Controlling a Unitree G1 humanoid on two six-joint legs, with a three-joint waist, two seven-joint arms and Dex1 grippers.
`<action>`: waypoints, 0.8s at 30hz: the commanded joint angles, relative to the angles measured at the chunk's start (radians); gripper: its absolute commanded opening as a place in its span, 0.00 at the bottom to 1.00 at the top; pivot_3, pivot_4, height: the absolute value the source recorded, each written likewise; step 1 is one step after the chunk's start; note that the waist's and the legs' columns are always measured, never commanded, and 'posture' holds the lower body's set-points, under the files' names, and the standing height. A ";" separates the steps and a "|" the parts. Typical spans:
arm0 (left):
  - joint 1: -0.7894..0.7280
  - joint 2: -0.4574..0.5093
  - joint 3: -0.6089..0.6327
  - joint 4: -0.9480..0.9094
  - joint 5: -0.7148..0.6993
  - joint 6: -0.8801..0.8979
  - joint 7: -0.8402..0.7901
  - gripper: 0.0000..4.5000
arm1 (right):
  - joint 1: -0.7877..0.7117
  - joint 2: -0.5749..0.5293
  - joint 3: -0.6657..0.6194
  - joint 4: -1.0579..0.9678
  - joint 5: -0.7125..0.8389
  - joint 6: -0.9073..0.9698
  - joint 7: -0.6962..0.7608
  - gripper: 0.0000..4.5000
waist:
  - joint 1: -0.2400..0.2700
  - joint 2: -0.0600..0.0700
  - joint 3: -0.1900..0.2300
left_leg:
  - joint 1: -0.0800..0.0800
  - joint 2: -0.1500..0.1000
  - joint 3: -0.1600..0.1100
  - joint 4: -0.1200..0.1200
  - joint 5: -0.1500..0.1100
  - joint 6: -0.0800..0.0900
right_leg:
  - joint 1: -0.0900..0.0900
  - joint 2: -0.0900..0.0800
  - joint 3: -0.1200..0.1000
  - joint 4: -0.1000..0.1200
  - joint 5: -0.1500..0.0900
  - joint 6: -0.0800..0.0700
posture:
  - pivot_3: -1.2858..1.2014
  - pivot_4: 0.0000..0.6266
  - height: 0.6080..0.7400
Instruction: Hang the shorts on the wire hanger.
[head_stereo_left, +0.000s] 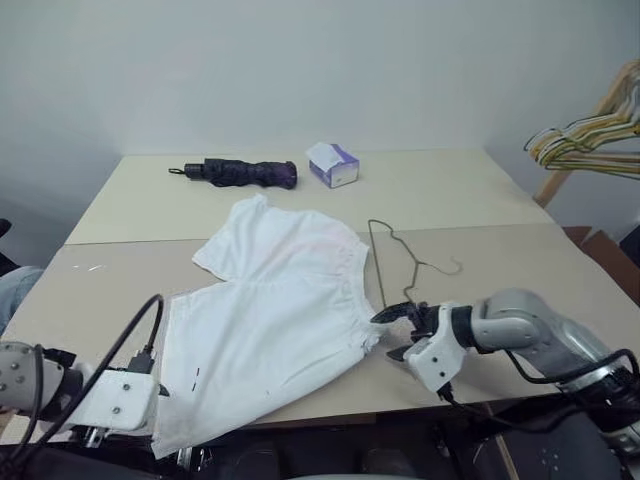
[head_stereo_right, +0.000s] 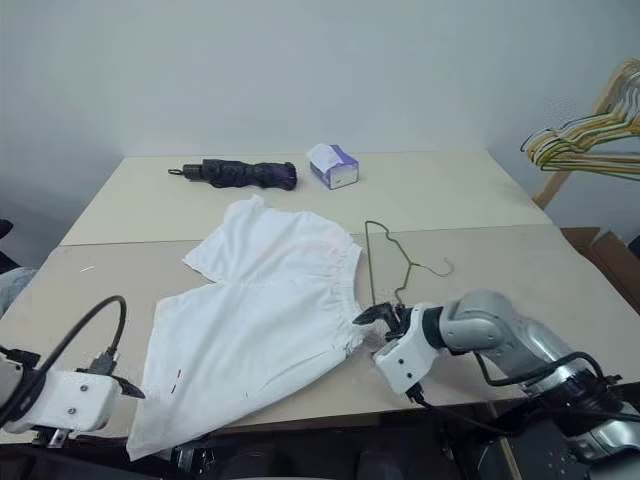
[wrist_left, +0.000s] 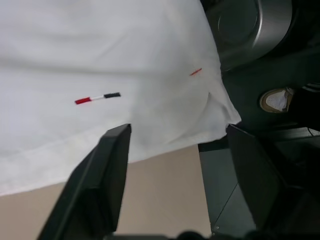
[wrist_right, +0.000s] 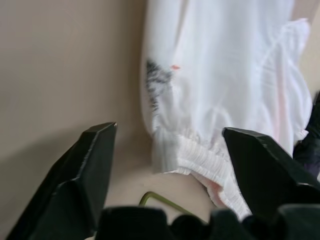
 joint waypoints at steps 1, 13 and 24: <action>-0.088 -0.019 0.070 0.031 -0.112 0.010 0.001 0.99 | -0.007 0.008 -0.135 -0.091 0.184 0.330 0.005 1.00 | 0.001 0.000 0.000 | 0.000 0.001 0.000 0.000 0.000 -0.001 | 0.000 0.000 0.000 0.000 0.001 -0.001 | 0.54 0.00 1.00; -0.600 -0.223 -0.236 0.034 -0.272 0.180 0.286 0.99 | -0.193 0.348 -0.177 0.130 0.211 1.139 -0.276 1.00 | 0.005 0.000 -0.001 | -0.004 0.005 0.002 0.001 0.003 0.003 | 0.000 0.007 0.001 0.000 0.010 -0.004 | 0.53 0.00 1.00; -0.731 -0.303 -0.373 0.032 -0.245 0.218 0.388 0.99 | -0.128 0.420 -0.116 0.266 0.152 1.160 -0.335 1.00 | -0.010 0.000 0.000 | -0.009 0.006 0.000 0.002 0.002 0.001 | -0.002 0.010 0.001 0.000 0.010 -0.004 | 0.52 0.00 1.00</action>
